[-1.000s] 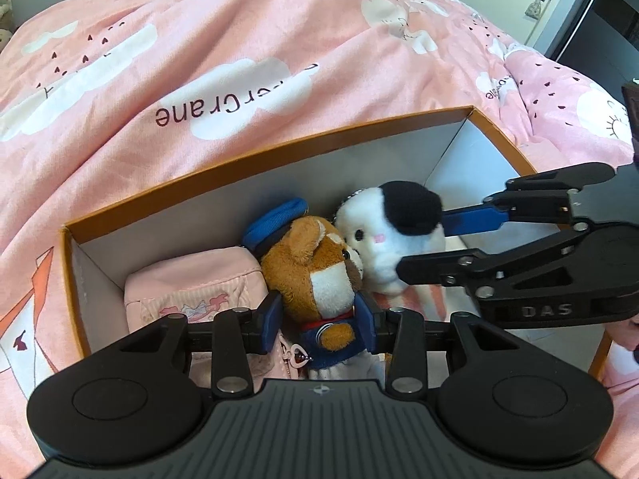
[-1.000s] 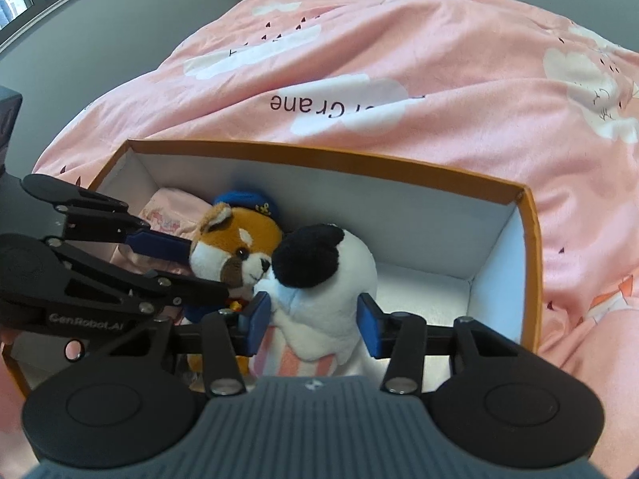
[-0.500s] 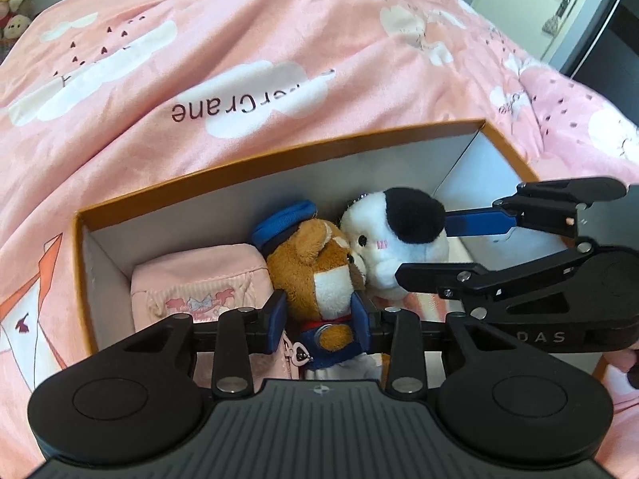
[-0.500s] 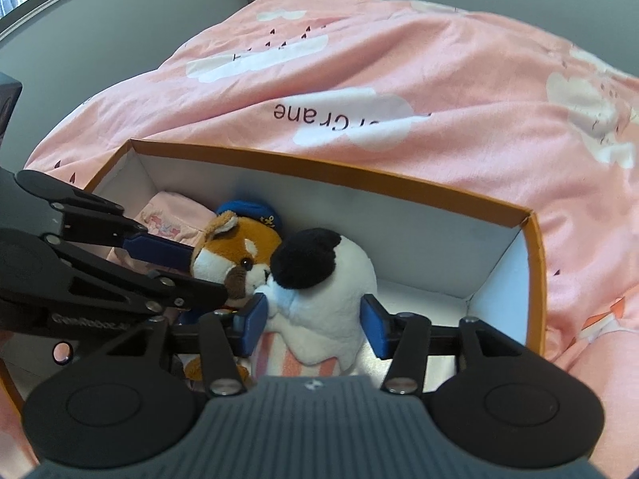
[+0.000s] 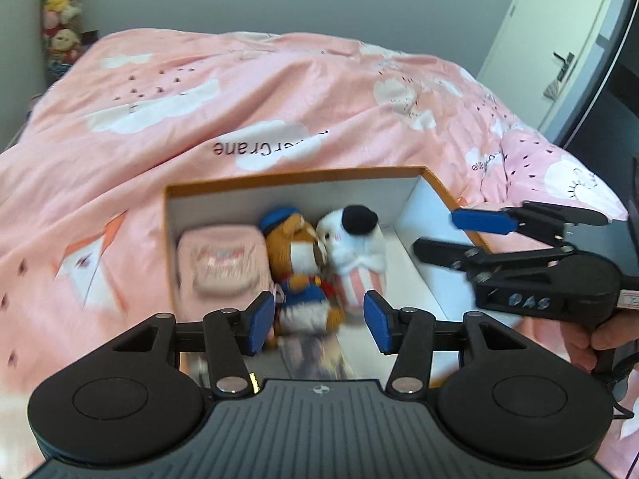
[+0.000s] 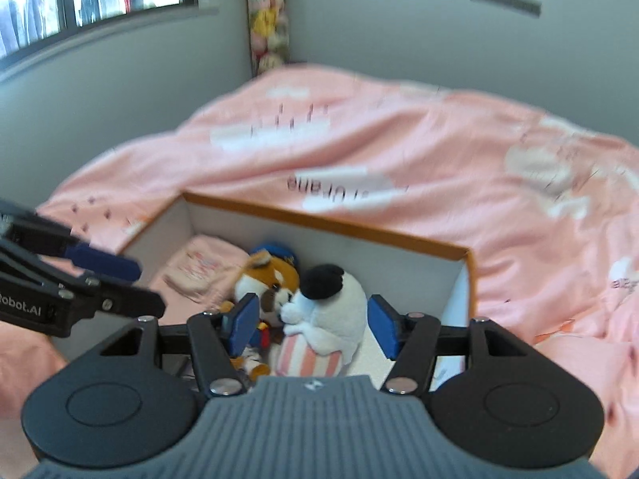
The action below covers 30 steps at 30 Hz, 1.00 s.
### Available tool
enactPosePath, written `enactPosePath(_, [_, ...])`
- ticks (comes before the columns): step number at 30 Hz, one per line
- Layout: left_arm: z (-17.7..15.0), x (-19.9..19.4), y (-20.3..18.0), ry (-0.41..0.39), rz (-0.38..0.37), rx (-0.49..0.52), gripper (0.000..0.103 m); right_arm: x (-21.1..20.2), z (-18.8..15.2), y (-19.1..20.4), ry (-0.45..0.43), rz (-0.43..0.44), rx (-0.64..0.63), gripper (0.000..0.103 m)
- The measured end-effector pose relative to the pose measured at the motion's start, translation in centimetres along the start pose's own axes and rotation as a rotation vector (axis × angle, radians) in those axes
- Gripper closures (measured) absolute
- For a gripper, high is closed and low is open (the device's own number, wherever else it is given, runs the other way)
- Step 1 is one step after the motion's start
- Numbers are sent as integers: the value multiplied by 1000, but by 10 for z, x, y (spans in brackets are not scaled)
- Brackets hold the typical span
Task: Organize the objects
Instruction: 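Open both grippers and withdraw them from the orange box, then move both grippers toward the white power bank and small brown box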
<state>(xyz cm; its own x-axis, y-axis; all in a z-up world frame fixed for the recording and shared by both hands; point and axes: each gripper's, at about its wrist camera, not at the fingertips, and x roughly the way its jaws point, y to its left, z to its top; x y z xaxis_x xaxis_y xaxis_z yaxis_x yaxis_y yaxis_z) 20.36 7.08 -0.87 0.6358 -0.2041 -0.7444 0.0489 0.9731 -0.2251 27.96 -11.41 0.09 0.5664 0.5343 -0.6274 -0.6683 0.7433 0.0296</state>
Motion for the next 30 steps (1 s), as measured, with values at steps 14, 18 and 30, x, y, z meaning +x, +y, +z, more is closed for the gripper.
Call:
enactPosePath(14, [-117,-29,-33,148,-24,-83,44,-75,-106,39,221,195,218,45])
enactPosePath(18, [-140,-31,-33,201,-21,-93,44,-72,-137,46,339,267,329,45])
enactPosePath(30, [-168,-35,-30,278,36,-77,44,-33,-204,50,677,447,663,39])
